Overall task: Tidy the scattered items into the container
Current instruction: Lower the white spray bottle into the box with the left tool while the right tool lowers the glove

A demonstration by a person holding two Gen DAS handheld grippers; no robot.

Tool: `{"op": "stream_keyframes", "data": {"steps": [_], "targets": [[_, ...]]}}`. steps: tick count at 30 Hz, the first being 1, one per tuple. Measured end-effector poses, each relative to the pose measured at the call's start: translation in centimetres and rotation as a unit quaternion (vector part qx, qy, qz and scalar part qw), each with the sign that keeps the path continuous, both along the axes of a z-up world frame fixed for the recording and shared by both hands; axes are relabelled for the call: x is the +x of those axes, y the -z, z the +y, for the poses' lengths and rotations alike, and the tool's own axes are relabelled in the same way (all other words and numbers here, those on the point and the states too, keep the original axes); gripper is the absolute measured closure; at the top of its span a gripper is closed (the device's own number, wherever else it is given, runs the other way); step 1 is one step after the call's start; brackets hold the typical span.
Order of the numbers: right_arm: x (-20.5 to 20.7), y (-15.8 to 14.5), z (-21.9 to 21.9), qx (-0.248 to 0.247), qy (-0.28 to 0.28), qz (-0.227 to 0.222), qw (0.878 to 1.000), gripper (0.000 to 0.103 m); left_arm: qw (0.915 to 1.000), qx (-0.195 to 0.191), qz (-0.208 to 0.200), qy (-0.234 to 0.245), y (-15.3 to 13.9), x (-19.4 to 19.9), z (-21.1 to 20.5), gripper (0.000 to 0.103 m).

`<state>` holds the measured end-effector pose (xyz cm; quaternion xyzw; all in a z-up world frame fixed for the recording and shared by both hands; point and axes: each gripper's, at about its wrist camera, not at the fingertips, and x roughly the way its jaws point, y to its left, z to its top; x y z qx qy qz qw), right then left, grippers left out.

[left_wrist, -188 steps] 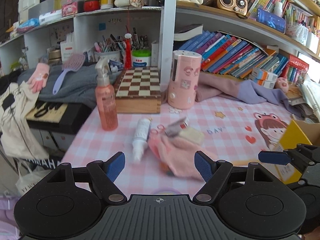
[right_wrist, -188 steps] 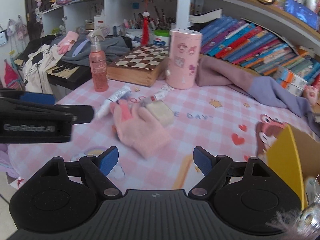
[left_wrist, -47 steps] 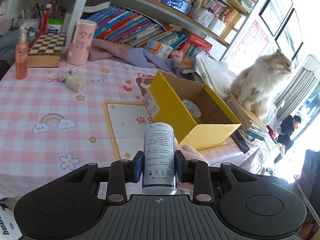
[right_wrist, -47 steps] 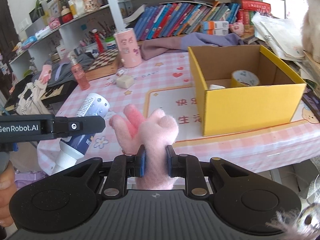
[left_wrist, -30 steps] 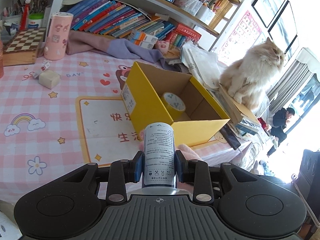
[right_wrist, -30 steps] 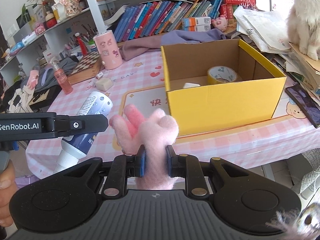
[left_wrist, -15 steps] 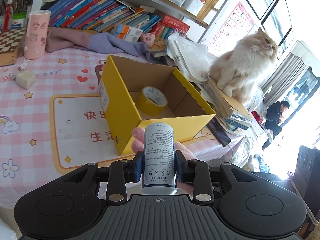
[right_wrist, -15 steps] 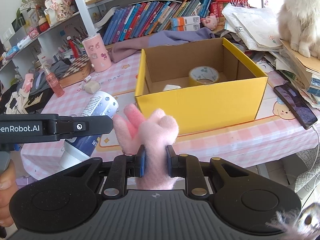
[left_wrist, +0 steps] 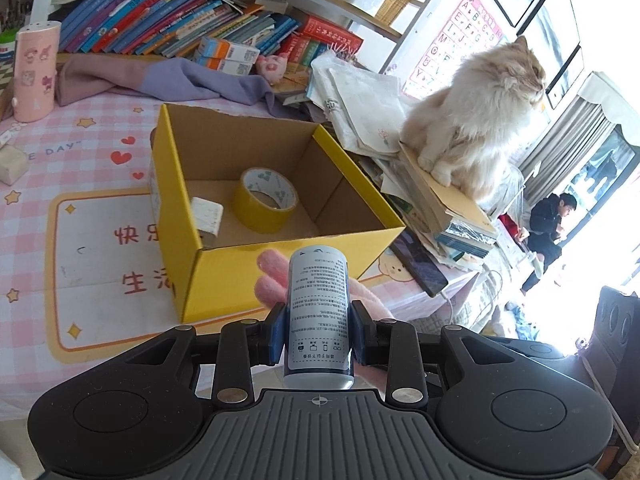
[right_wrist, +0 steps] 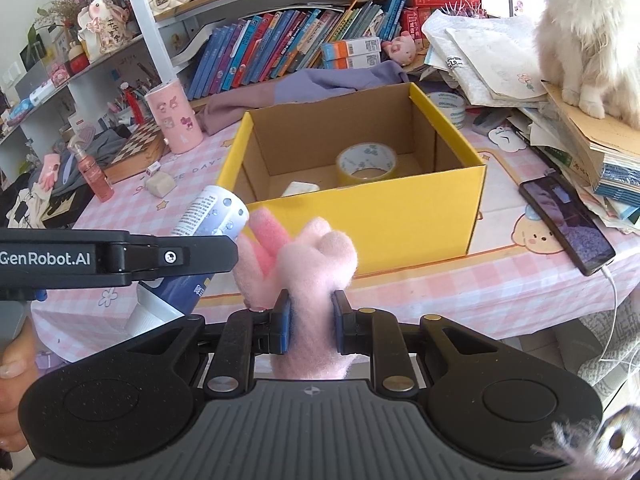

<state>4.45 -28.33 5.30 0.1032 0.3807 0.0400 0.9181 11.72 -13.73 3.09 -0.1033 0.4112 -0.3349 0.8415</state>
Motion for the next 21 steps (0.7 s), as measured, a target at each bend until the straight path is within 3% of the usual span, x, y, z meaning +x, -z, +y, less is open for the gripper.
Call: {"op": "stream_keyframes", "data": {"steps": [8,21], "targets": [[0.8,-1.7,-3.0,-0.007,-0.022,-0.035,0.999,0.084,0.9998,-0.007,-0.018,0.003,-1.2,0.5,-3.8,0.072],[4.8,-5.3,-6.2,-0.004,-0.053,-0.116,0.992,0.084,0.9951,-0.010,-0.094,-0.031,-6.2,2.6,-6.2,0.072]]}}
